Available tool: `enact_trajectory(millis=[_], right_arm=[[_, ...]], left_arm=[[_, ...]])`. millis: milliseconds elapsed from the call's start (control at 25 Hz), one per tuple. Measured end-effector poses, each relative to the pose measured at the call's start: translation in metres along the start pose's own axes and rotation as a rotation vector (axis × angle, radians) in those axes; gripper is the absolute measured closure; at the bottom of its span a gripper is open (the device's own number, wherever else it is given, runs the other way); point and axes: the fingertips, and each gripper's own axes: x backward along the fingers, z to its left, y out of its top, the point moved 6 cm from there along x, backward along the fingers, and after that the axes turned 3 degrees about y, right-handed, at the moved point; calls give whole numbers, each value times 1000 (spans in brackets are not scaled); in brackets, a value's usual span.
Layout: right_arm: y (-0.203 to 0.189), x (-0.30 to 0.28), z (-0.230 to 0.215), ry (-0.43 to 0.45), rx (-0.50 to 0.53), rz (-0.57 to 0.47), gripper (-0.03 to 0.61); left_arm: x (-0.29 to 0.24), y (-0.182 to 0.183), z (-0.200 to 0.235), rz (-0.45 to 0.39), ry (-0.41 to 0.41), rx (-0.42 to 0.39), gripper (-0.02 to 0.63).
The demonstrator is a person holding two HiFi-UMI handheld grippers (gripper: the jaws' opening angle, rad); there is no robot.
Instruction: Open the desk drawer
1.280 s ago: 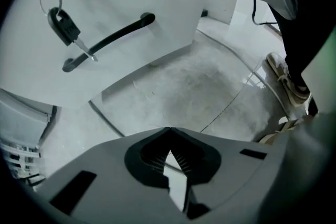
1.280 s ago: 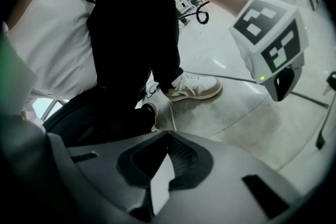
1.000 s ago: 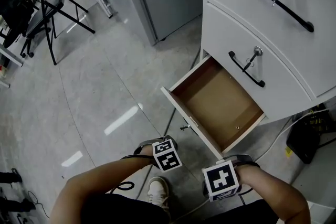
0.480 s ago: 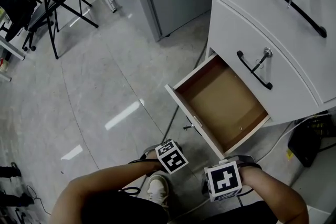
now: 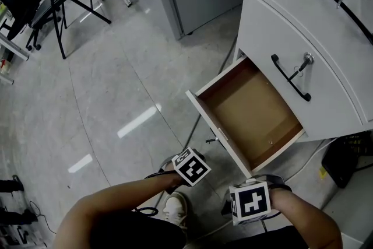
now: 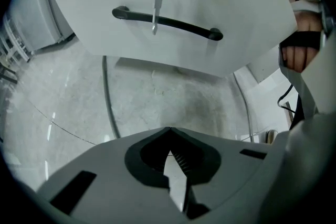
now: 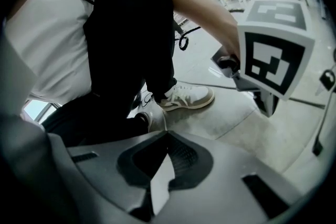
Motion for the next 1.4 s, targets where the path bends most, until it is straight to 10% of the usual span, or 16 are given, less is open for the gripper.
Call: enact_trajectory(millis=[480, 840, 1400], right_arm=[[47, 9, -10, -163, -162, -353, 563], [52, 39, 5, -423, -453, -514, 563], [100, 135, 108, -595, -716, -646, 563]], left_arm=[[29, 2, -14, -93, 84, 5, 606], [98, -6, -30, -53, 88, 198, 606], [271, 3, -71, -41, 55, 448, 606]])
